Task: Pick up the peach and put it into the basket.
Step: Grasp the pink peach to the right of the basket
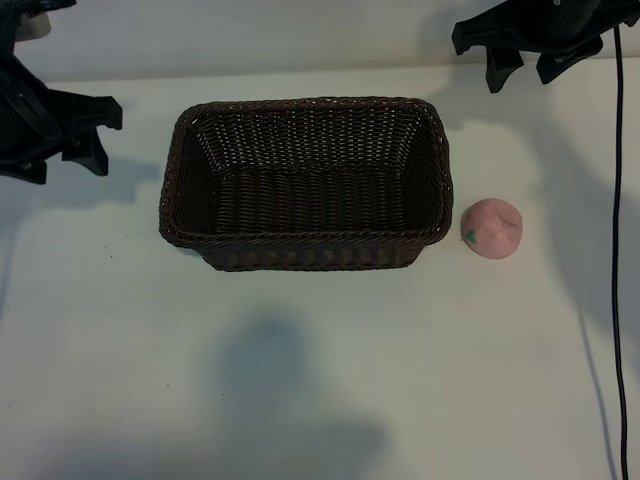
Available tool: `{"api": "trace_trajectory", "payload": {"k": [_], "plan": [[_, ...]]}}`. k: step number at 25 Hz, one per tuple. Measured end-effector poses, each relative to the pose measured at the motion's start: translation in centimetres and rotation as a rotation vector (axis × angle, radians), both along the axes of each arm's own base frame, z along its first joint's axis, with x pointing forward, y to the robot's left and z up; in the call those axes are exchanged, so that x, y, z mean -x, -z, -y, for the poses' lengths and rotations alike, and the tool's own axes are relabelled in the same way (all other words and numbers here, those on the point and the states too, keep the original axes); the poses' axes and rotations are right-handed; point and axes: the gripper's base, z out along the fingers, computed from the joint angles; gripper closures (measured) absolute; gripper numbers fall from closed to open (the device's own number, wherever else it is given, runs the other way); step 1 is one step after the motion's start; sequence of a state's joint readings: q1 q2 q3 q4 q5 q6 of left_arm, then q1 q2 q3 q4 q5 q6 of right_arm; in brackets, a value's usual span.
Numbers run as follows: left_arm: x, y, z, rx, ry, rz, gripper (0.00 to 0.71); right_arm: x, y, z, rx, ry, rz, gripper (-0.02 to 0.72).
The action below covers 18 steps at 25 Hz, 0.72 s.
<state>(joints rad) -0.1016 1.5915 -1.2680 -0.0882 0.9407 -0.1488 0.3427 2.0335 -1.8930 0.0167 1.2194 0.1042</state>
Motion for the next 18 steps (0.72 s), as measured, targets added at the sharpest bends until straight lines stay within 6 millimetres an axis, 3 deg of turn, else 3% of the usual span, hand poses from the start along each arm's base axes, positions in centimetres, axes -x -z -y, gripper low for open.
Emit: {"api": "trace_trajectory", "payload": {"k": [8,18], "plan": [[-0.5,-0.3,0.5,0.071,-0.032,0.061,0.156,1.3,4.2,1.0,0.109,-0.005,-0.125,0.179],[-0.9,-0.5,0.7,0.112,-0.049,0.097,0.156,1.4,4.4,1.0,0.107,0.002,-0.134,0.177]]}}
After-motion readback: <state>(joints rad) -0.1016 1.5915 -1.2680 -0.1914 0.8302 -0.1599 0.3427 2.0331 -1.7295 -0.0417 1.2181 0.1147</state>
